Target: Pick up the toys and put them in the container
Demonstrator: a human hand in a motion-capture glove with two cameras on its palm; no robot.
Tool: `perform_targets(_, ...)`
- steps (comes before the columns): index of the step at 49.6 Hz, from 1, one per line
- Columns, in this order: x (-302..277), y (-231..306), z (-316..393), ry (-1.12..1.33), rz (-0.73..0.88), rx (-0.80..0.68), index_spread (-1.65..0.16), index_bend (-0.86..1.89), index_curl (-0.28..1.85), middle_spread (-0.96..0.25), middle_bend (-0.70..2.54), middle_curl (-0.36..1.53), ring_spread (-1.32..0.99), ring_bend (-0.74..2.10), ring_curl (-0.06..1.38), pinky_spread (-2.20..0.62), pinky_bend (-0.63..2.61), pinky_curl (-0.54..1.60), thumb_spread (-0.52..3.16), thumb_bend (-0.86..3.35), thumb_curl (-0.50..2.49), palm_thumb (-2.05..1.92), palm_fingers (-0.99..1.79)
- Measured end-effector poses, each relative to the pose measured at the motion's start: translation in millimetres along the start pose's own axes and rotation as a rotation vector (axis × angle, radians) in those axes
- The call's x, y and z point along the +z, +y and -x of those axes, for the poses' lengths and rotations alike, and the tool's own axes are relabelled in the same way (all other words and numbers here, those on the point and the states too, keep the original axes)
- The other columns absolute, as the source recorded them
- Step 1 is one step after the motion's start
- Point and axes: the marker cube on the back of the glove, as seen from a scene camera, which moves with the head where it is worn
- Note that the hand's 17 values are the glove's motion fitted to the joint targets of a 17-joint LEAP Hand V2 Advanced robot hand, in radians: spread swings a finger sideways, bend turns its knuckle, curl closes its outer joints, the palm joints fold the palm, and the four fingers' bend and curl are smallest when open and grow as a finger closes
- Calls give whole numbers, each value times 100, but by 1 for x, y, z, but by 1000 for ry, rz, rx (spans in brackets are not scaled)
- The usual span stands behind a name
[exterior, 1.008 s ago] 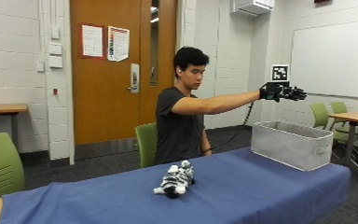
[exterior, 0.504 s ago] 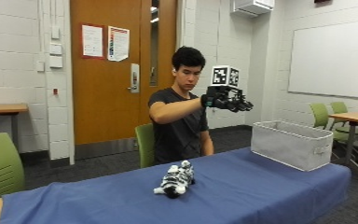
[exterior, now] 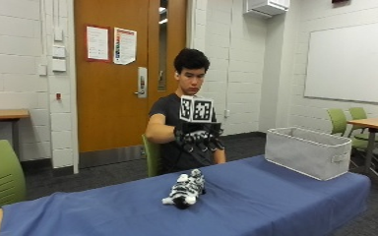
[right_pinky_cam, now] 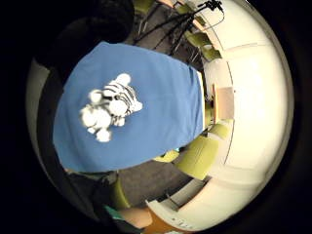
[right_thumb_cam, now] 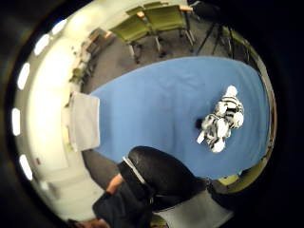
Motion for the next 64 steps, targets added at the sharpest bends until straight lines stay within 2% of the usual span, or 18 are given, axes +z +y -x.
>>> perform_targets(18,103,-2,-32,-52,153,68,-32,15,32,-2,13,35,-5,22,20,1,96,36,87,-11,20,-14,-14)
perform_targets(28,126,5,-34,14,215,63,-33,15,32,-2,10,29,-4,17,20,2,102,37,83,-10,20,-13,-16)
perform_targets(34,133,12,-38,26,199,101,-33,15,31,-2,9,26,-3,19,21,1,109,38,84,-7,21,-7,-15)
perform_targets(42,132,16,-43,-21,137,127,-37,69,48,-4,8,18,-6,28,24,-5,97,34,96,1,24,5,18)
perform_targets(47,128,15,-41,23,85,144,-36,78,54,-8,14,18,-12,43,26,-10,90,32,109,8,28,18,31)
perform_targets(49,128,15,-40,57,59,151,-36,72,54,-12,23,21,-20,63,32,-15,90,31,113,17,32,34,56)
perform_targets(52,127,13,-41,80,39,151,-36,58,52,-18,27,22,-29,78,34,-24,97,31,115,23,36,45,78)
perform_targets(54,126,12,-42,65,49,148,-36,57,55,-20,26,23,-31,80,36,-26,96,31,116,23,37,46,71)
perform_targets(56,123,11,-42,24,73,145,-37,50,56,-26,37,27,-36,87,40,-33,100,33,106,24,42,53,88)
perform_targets(64,105,15,-32,-100,96,118,-41,41,64,-36,53,36,-43,95,45,-41,96,34,91,22,51,60,98)
